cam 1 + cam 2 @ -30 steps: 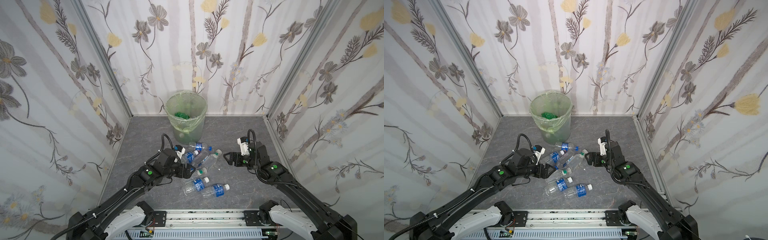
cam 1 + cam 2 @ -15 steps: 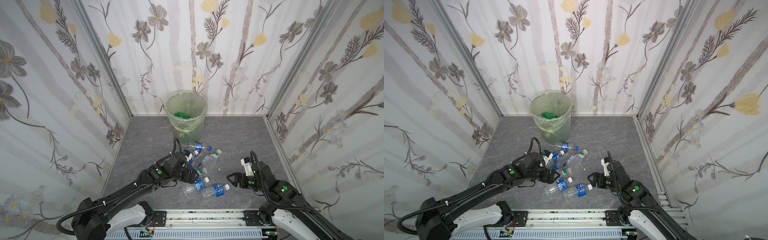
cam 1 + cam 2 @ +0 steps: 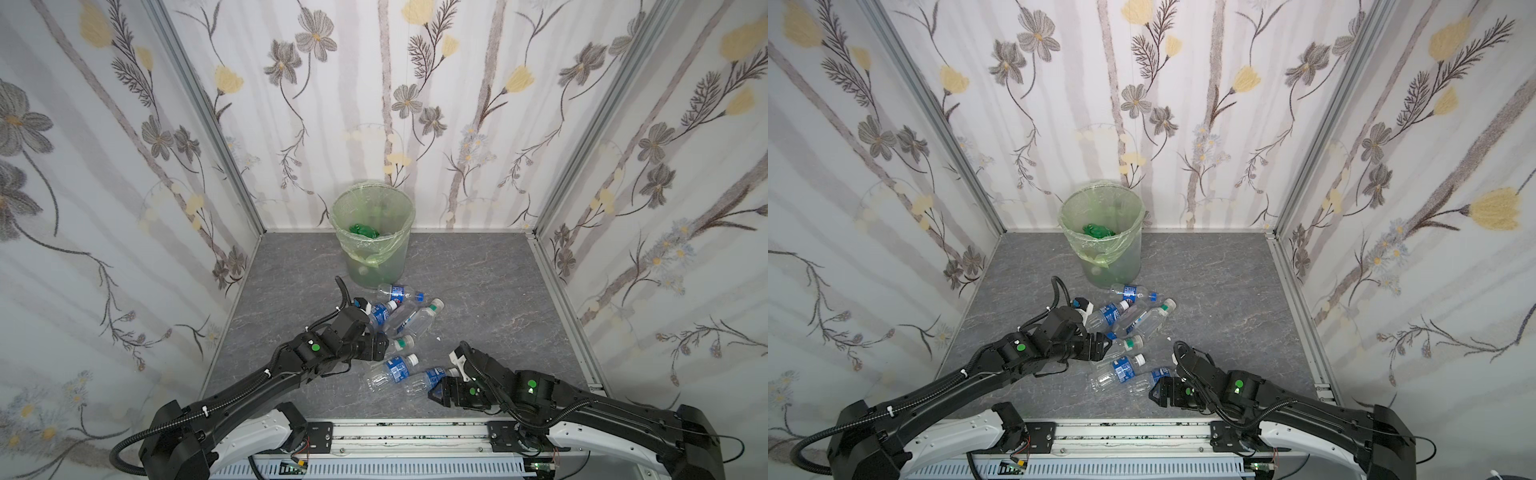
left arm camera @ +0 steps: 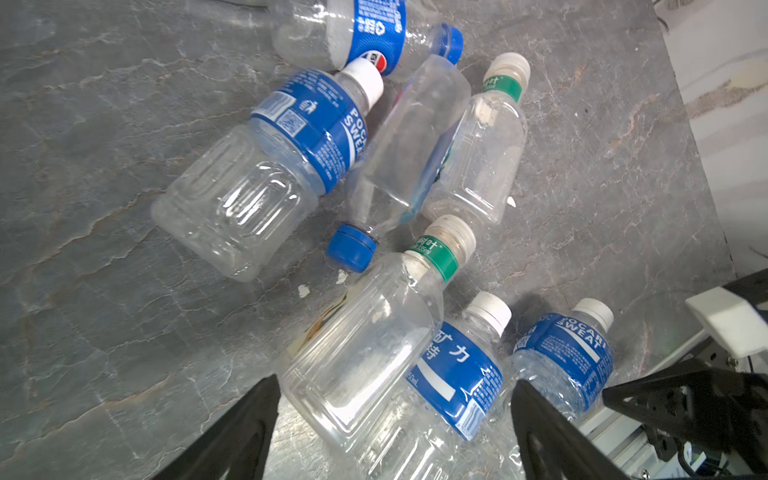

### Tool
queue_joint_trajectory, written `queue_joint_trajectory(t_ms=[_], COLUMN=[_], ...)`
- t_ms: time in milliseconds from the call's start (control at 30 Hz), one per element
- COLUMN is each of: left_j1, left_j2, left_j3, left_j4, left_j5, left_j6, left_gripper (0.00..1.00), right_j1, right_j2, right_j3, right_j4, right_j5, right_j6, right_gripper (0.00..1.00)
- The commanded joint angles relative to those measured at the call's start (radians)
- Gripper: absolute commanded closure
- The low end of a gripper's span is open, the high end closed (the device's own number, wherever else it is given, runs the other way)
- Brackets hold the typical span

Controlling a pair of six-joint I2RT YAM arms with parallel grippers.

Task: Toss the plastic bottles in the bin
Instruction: 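Lower both grippers toward the blue-labelled Pocari Sweat bottles in the pile, then grasp the blue-labelled Pocari Sweat bottle with the right gripper and lift it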

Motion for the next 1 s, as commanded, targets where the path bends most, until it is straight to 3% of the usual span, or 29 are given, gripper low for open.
queue_joint_trajectory(t_ms=[0, 233, 467, 767, 967], left_j1=[0.018, 0.047, 0.051, 0.052, 0.052], left_j2=[-0.028, -0.095, -0.084, -0.070, -0.058], left_j3=[-0.013, -0.043, -0.050, -0.033, -0.033], left_j4=[0.018, 0.018, 0.020, 0.025, 0.030], left_j5=[-0.026, -0.003, 0.006, 0.010, 0.023], left_j6=[-0.031, -0.048, -0.050, -0.049, -0.041], left_gripper=[0.11, 0.12, 0.13, 0.13, 0.14], right_j1=[-0.001, -0.088, -0.193, -0.315, -0.316], right_j2=[0.080, 0.135, 0.137, 0.253, 0.364], right_j3=[-0.014, -0.099, -0.096, 0.000, 0.133], right_j4=[0.255, 0.379, 0.376, 0.285, 0.190], right_j5=[0.050, 0.079, 0.079, 0.100, 0.119], right_j6=[0.067, 0.083, -0.002, -0.190, -0.293], right_gripper=[0.10, 0.21, 0.24, 0.27, 0.23])
